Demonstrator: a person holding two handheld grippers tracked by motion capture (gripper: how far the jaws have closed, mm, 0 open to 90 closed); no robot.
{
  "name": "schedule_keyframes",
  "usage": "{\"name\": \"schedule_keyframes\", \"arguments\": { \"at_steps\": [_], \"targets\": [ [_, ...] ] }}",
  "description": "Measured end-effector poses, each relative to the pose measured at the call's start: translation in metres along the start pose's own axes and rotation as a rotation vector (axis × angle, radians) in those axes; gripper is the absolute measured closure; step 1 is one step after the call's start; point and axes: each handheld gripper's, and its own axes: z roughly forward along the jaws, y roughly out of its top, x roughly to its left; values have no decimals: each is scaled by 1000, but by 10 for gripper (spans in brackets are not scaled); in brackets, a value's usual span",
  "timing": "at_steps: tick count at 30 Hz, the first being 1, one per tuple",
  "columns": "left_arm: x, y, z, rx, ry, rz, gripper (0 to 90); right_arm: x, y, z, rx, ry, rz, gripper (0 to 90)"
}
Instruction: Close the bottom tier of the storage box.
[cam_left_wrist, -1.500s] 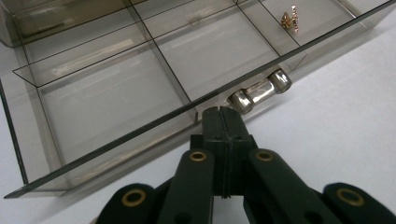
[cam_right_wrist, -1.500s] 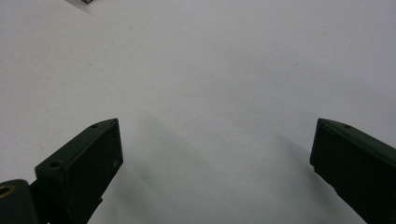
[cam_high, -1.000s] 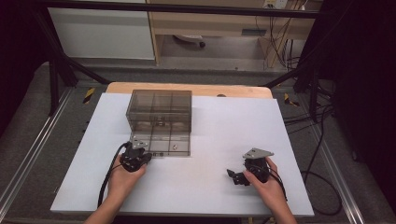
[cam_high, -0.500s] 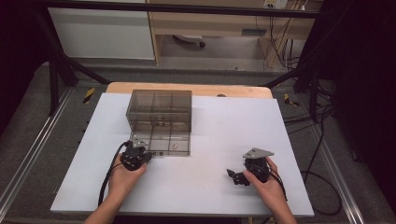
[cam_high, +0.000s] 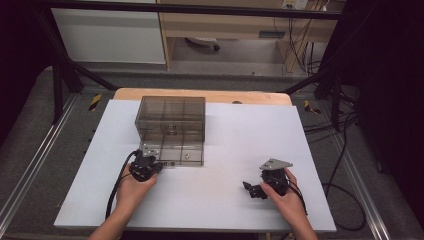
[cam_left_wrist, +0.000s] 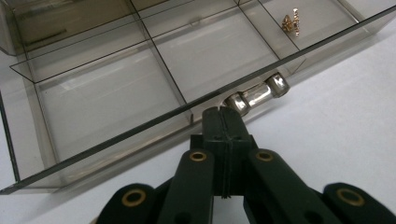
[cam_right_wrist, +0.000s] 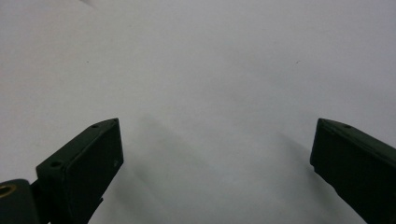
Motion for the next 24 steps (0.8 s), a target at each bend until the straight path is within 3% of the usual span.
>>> {"name": "schedule_keyframes", "arguments": {
  "at_steps": [15, 20, 24],
  "targets": [
    [1, 5, 3, 6, 2, 3, 900, 0, 1, 0, -4, 1, -6, 25],
    [3, 8, 4, 5, -21, -27, 900, 1, 1, 1, 2, -1, -6, 25],
    [3, 9, 5, 9, -16, -17, 900, 1, 1, 1, 1, -1, -6, 26]
  ]
}}
